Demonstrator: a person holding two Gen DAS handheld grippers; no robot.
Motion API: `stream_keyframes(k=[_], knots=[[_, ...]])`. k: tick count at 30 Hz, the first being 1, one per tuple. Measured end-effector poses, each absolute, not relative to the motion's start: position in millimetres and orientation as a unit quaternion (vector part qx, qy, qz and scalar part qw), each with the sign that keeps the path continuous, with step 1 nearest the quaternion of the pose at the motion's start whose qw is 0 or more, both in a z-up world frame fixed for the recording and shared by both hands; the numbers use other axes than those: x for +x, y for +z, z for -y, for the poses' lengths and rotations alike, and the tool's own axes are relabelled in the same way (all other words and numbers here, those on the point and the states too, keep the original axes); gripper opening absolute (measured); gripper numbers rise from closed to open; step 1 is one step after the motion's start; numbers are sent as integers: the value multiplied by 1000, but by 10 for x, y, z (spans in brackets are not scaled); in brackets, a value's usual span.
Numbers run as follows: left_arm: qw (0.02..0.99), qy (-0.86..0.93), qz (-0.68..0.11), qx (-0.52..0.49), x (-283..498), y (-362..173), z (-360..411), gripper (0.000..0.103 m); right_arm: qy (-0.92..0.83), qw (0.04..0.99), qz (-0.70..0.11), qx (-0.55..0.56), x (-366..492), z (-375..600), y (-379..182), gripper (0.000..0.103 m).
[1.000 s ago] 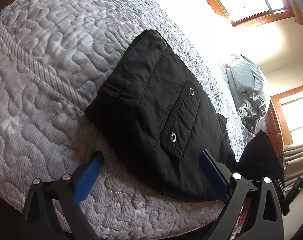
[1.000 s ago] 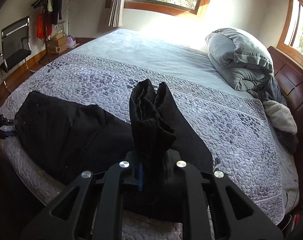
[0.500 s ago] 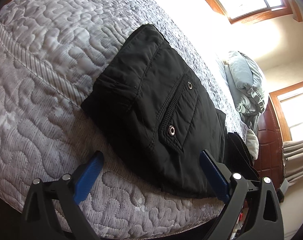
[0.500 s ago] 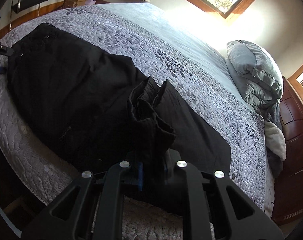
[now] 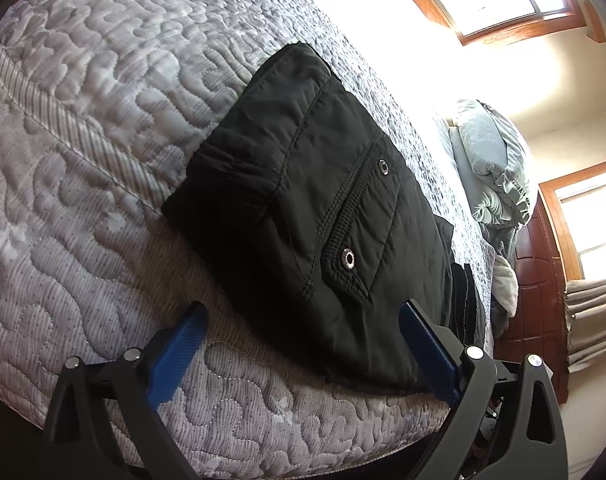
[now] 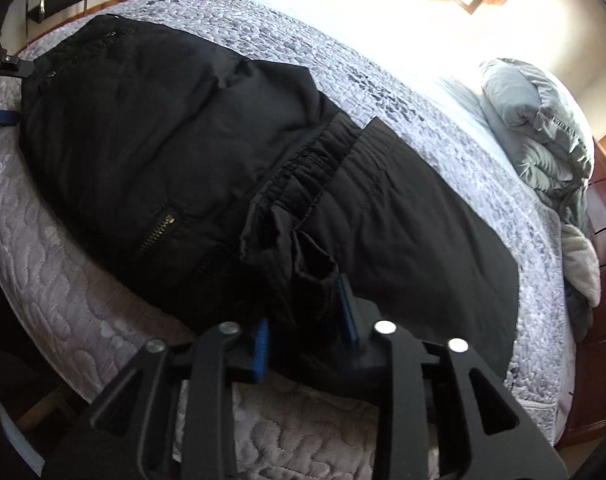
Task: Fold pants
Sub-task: 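Carry the held leg with right gripper over and lay it onto the other leg, then open right gripper to release the leg, then pinch and straighten the stacked legs with right gripper, then open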
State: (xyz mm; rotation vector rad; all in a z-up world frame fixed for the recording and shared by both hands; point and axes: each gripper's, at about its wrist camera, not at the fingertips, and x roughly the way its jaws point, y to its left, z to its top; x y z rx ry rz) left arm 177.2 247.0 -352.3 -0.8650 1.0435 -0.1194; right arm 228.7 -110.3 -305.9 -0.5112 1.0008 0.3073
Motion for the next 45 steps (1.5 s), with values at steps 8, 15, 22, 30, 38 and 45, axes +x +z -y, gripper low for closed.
stream_keyframes(k=[8,15,22,30,38,45], knots=[[778,-57,-478,-404,1816,-3523,-2454,99,176,858,-477,-65,2450,1511,-2505,60],[779,-61,-471,-409,1782,-3544,-2430,99,121,838,-524,-87,2830,1384,-2746,56],[777,-68,-472,-411,1751,-3569,-2456,99,110,816,-563,-70,2918,1390,-2970,22],[776,-76,-469,-416,1739,-3595,-2514,99,137,814,-564,-39,2853,1301,-2876,5],[777,-74,-472,-409,1718,-3593,-2476,99,160,804,-571,-37,2883,1284,-2983,17],[773,-65,-465,-426,1669,-3568,-2517,99,171,817,-550,-9,2844,1421,-2735,23]])
